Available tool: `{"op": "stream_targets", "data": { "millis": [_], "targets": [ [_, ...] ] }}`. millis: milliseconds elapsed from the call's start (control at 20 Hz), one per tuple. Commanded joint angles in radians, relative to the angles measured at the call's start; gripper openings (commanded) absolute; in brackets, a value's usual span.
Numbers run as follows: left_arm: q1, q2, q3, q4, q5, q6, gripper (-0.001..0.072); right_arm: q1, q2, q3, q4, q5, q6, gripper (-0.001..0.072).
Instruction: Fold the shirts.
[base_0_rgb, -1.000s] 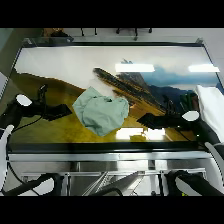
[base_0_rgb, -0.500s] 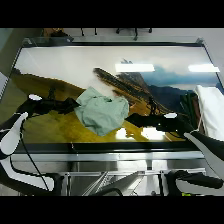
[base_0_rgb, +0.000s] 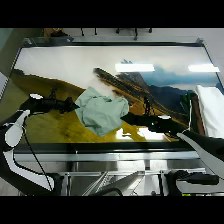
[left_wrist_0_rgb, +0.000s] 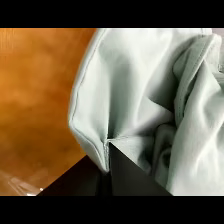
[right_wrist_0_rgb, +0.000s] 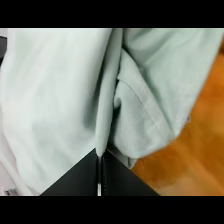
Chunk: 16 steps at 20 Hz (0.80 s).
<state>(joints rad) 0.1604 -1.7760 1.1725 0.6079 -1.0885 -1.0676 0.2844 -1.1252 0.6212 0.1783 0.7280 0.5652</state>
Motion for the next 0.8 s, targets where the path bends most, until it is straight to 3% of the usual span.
{"op": "stream_targets", "data": {
  "millis": [0,250,550,750],
  "targets": [
    [0.005,0.064,0.003,-0.005,-0.031,0.001,0.0011,-0.001,0.006,0.002,0.075,0.072,-0.049,0.0019],
    [0.082,0.426,0.006,-0.010,-0.118,-0.019,0.0011,-0.199,0.246,0.164,0.152,0.321,-0.049,0.0018],
    [0.186,1.050,0.075,-0.009,-0.121,-0.112,0.0011,-0.465,0.644,0.522,0.055,0.317,0.039,0.0018],
    [0.101,1.242,0.246,0.007,0.006,-0.129,0.0012,-0.508,0.763,0.703,-0.048,0.277,0.038,0.0018]
  ]
}}
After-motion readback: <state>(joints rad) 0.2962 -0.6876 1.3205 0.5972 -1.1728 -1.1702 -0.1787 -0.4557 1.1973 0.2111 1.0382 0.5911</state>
